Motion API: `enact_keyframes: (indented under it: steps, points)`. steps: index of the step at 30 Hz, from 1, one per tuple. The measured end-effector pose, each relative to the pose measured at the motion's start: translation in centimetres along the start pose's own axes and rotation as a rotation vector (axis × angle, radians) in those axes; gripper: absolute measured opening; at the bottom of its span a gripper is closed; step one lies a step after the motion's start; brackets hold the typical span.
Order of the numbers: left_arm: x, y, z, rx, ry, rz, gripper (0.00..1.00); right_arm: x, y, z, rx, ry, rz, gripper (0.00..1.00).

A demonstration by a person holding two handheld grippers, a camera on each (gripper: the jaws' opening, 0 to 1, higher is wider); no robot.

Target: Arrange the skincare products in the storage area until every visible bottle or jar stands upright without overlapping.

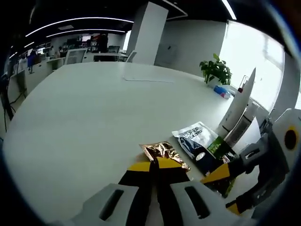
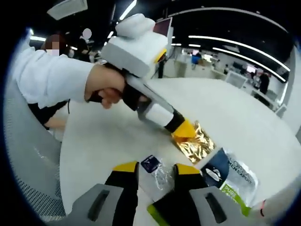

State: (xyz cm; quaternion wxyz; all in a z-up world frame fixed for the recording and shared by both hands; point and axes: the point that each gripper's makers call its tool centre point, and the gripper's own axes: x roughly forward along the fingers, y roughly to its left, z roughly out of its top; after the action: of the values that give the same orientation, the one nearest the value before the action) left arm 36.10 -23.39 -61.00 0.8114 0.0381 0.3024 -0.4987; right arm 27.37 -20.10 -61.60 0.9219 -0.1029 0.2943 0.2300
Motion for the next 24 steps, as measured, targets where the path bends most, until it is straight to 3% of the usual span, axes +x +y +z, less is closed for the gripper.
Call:
enact_keyframes:
  steps: [4,9,14,24]
  points:
    - [-0.1,-0.2,-0.1,0.000,0.000,0.000,0.00,-0.3,0.2,0.7,-0.017,-0.024,0.011,0.28]
    - [-0.2,-0.2,-0.1,-0.002,-0.001,0.002,0.00,-0.3,-2.6,2.7,0.010,-0.088,-0.046,0.19]
    - [-0.1,0.0,-0.1,0.004,-0.001,0.004,0.00,0.5,-5.7,2.2,-0.028,-0.061,-0.123,0.05]
    - [-0.1,-0.2,-0.1,0.014,-0.001,0.012,0.00,2.7,-6.5,2.1,-0.049,-0.054,-0.140,0.02]
